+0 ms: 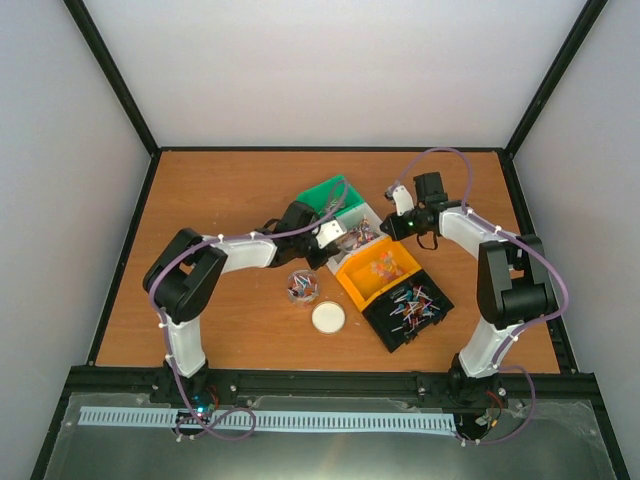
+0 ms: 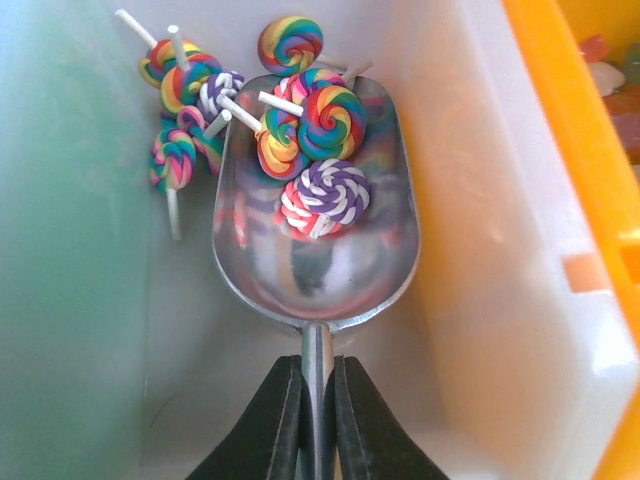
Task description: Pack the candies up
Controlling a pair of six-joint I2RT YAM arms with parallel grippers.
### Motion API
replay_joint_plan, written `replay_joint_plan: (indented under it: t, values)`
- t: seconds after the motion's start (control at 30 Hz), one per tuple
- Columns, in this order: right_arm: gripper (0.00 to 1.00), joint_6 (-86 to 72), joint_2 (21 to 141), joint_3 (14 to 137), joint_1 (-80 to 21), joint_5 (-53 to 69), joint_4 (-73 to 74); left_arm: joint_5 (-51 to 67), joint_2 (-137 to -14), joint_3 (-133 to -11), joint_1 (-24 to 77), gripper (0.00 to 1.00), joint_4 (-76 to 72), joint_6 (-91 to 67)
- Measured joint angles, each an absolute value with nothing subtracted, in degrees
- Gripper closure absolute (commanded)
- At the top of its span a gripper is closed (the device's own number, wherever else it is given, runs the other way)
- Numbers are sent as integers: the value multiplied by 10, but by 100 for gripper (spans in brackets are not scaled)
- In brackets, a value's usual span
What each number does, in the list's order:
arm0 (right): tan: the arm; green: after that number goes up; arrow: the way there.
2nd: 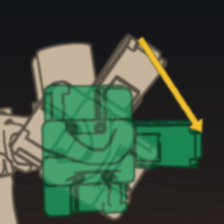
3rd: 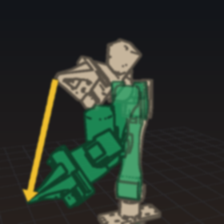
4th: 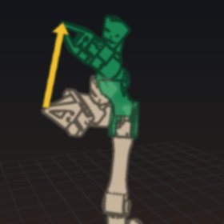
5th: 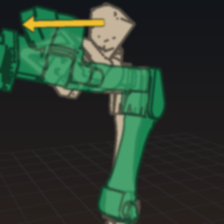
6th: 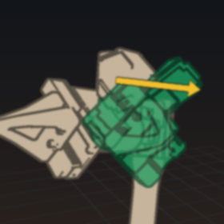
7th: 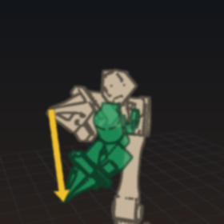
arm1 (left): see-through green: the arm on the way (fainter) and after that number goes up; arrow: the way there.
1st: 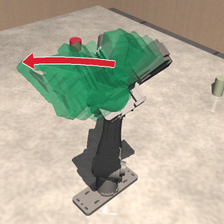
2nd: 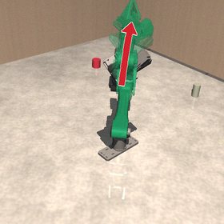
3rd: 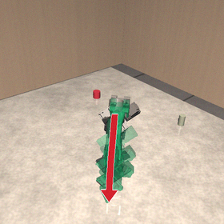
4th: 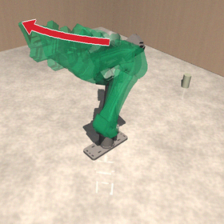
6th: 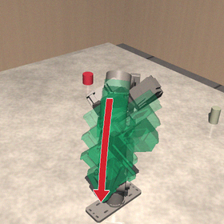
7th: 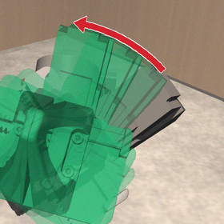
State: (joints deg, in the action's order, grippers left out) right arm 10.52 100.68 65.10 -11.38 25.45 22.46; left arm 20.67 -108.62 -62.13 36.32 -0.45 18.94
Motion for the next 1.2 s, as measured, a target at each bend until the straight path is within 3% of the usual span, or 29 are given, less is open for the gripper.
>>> replay_joint_plan:
  t: [0.6, 1.2]
  values:
    - [97, 109, 1008, 650, -115, 270, 229, 306, -1029, -476, 314, 99, -171, 189]
    - [97, 111, 1014, 652, -105, 289, 230, 430, -1010, -467, 245, 99, -180, 155]
